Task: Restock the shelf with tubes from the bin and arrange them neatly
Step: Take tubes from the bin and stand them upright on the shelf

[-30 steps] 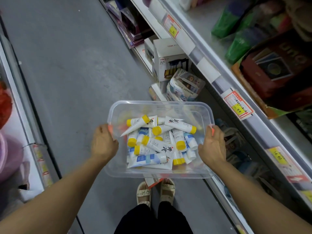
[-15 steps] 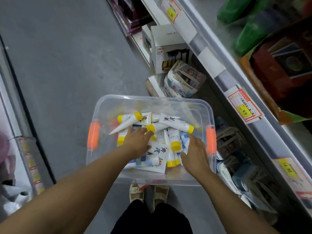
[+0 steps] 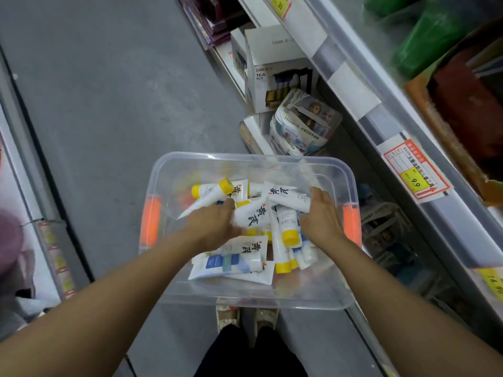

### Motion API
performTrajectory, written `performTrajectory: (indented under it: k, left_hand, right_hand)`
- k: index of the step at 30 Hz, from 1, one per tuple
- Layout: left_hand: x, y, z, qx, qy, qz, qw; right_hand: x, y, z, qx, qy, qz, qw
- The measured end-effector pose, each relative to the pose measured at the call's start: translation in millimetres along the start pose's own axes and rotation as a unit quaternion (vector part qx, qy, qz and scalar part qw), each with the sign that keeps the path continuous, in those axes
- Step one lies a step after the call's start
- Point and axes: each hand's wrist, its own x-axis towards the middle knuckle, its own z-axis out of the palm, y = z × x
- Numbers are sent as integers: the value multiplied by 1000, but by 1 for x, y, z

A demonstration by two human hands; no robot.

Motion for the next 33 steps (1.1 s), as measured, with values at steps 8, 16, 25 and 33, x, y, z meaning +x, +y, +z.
performTrajectory:
  k: [8,16,25,33]
  left_hand:
    - [-4,-18,-4,-254,85,-67,961]
    - [-28,-15,-3,-311,112,-104,938]
    - [-102,20,-54,-365,165,-86,912]
    - [-162,44,-122,-563,200,-41,801]
  right_hand:
    - [43,-5,18,-94,-100,-3,990]
    - [31,-10,17,-128,-137,31,982]
    - [-47,-48,-68,10,-59,-50,997]
    - [-138,-98,-182,160,112,-107,975]
